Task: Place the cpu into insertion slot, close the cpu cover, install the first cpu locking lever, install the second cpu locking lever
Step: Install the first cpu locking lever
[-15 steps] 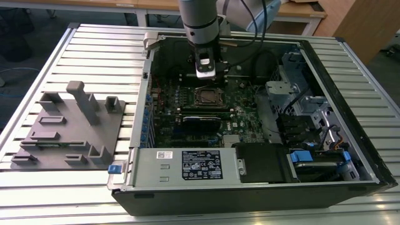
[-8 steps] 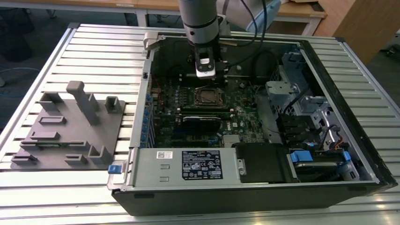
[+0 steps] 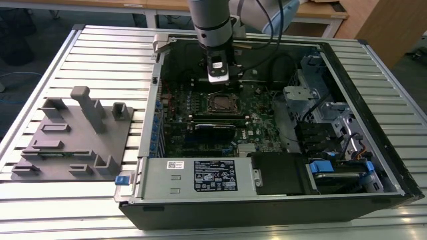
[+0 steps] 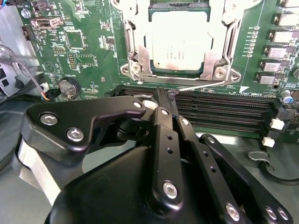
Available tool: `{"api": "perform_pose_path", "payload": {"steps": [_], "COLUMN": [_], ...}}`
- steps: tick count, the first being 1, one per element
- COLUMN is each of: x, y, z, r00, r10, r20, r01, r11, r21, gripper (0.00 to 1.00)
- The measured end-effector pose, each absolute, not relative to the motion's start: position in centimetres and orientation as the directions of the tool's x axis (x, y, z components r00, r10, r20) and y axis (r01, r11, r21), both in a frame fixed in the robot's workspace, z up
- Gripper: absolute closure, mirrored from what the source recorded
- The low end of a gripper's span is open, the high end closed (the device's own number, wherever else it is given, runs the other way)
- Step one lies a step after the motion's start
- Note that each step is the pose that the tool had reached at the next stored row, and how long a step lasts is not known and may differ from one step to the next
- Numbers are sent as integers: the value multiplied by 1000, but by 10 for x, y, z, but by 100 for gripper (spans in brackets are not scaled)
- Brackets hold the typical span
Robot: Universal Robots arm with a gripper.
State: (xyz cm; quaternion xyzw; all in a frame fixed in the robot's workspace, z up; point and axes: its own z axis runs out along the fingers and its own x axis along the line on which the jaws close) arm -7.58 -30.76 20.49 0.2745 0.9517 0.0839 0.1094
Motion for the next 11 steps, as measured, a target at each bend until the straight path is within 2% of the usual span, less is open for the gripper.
{"api": "perform_pose_path", "payload": {"steps": [6, 11], "x": [-77, -77], "y": [-308, -308], "z": [205, 205], "r00": [-824, -824], "r10": [534, 534], "r20": [-188, -189], "r01": [491, 490], "r11": [839, 839], "r21": [235, 236], "gripper": [90, 90]}}
